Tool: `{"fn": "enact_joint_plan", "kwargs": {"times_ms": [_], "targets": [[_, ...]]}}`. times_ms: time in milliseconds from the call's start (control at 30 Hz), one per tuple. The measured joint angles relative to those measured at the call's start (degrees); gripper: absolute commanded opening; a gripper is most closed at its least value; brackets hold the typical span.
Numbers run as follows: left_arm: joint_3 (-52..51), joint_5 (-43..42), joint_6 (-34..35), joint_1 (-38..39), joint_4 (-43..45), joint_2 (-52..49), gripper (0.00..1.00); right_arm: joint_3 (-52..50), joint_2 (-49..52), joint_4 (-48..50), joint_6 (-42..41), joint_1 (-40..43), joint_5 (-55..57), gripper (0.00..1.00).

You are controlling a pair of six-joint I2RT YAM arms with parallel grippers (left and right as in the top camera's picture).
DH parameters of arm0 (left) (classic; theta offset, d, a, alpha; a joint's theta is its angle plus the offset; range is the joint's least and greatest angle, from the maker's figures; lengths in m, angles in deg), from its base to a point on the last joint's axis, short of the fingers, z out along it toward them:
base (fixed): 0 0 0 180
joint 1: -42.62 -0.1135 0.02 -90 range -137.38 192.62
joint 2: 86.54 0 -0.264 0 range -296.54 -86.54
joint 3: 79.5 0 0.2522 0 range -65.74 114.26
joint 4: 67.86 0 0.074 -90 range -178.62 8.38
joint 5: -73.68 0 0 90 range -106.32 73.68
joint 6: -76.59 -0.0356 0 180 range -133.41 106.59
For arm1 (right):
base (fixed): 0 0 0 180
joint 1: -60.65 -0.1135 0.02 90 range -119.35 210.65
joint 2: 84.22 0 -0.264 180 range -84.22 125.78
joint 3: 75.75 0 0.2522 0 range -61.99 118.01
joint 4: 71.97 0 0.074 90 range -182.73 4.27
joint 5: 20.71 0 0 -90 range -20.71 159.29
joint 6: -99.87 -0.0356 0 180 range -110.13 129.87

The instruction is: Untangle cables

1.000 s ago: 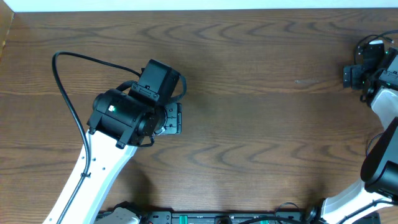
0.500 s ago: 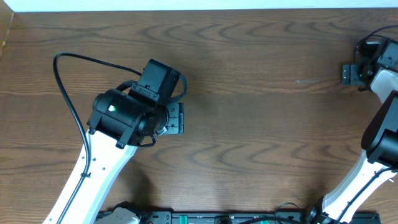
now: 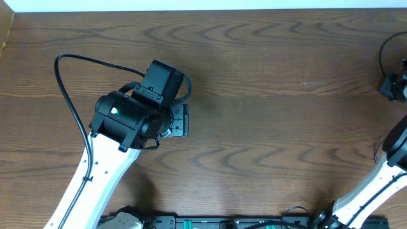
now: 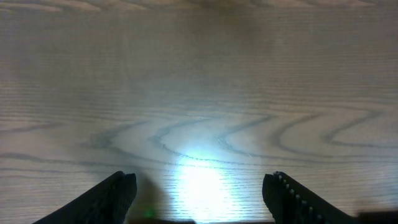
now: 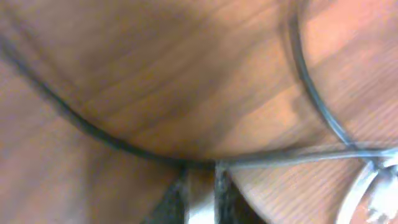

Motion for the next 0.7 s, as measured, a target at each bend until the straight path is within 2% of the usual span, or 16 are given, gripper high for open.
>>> {"fn": "enact_joint_plan", "kwargs": {"times_ms": [233,267,300,333,367,533,700], "targets": [[0.0,0.0,0.0,0.0,0.04,0.0,0.71,0.48,0.02,-2.91,-7.8,3.89,1.77,0.01],[0.0,0.0,0.02,0.0,0.04,0.0,0.71,0.57,0.02,-3.13,-9.01,4.42,1.7,0.15],[0.0,0.0,0.0,0.0,0.04,0.0,0.71,0.61,0.02,-3.19,-10.56,5.33,1.14,0.36],[0.0,0.0,0.0,0.0,0.07,0.0,0.71,0.61,0.02,-2.86,-10.95,5.73,0.35,0.73],[0.0,0.0,0.0,0.0,0.15,0.0,0.71,0.63,0.02,-2.32,-10.75,6.47,-1.64,0.99],[0.0,0.0,0.0,0.0,0.81,-0.02,0.71,0.74,0.04,0.55,-8.74,8.41,-17.94,0.99],[0.0,-0.02,0.0,0.0,0.81,-0.11,0.71,1.22,0.0,-1.16,-9.14,6.14,-29.88,0.99]]}}
